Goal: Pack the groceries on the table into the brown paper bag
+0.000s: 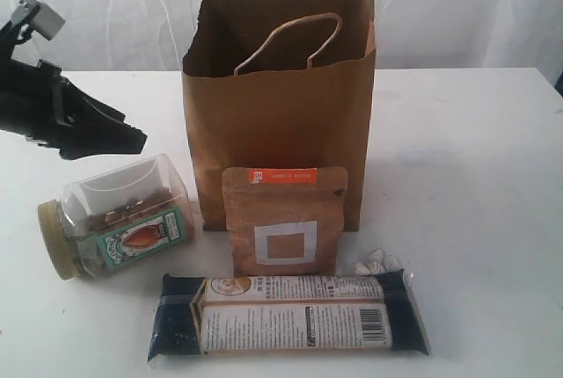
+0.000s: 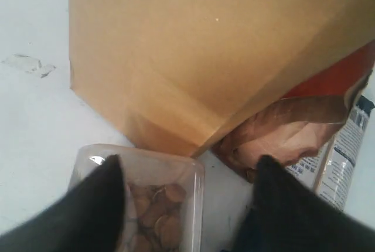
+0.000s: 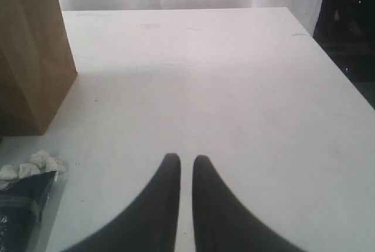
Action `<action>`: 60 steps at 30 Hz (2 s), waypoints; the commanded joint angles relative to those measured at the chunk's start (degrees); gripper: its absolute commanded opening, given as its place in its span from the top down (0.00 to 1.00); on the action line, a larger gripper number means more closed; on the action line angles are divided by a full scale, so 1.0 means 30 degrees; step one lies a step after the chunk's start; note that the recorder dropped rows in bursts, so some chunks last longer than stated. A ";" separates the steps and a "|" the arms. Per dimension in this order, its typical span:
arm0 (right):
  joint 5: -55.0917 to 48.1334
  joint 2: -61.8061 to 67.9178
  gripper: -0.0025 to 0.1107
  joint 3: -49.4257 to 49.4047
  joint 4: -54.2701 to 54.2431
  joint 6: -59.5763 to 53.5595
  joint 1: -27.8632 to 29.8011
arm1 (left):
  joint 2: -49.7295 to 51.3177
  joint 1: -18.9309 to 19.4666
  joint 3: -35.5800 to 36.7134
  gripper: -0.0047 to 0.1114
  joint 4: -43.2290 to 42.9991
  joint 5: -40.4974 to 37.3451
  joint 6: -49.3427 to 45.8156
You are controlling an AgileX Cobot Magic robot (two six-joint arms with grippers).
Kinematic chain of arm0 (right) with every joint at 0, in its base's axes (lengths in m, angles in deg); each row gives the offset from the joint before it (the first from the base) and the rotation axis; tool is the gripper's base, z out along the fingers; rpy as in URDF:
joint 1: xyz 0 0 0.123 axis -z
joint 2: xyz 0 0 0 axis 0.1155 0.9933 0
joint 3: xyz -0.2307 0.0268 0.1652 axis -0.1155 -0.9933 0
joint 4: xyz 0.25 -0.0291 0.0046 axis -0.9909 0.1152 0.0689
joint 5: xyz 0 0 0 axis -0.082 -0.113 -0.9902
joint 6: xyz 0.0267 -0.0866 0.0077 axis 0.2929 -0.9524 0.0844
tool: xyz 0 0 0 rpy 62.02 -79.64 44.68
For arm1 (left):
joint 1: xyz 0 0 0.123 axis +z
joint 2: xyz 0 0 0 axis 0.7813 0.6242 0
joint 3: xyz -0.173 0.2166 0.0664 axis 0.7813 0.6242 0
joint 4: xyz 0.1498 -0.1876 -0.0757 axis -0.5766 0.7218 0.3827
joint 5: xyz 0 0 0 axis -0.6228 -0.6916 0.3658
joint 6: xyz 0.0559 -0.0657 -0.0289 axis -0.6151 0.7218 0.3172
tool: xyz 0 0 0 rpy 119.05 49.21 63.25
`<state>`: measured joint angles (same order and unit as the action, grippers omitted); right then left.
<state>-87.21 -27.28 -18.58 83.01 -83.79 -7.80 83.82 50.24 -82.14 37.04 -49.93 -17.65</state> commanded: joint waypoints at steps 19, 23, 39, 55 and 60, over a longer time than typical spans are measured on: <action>0.0118 -0.0114 0.91 -0.0034 0.0000 0.0092 -0.0059 | 0.0083 -0.1057 0.3286 0.96 -0.2578 0.3517 0.0463; 0.0118 -0.0114 0.91 -0.0034 0.0000 0.0092 -0.0059 | 0.0083 -0.1057 0.4338 0.96 -0.2729 0.4432 0.0275; 0.0118 -0.0114 0.91 -0.0034 0.0000 0.0092 -0.0059 | 0.0010 -0.1057 0.7669 0.96 -0.2729 0.4374 0.0588; 0.0118 -0.0114 0.91 -0.0034 0.0000 0.0092 -0.0059 | -0.6067 -0.1057 0.3723 0.96 -0.3059 0.3290 -0.1857; 0.0118 -0.0114 0.91 -0.0034 0.0000 0.0092 -0.0059 | -0.5835 -0.1019 0.2763 0.96 -0.4555 0.7600 -0.5487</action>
<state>-87.21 -27.28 -18.58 83.01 -83.64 -7.80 65.82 47.09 -73.49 23.67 -32.82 -34.49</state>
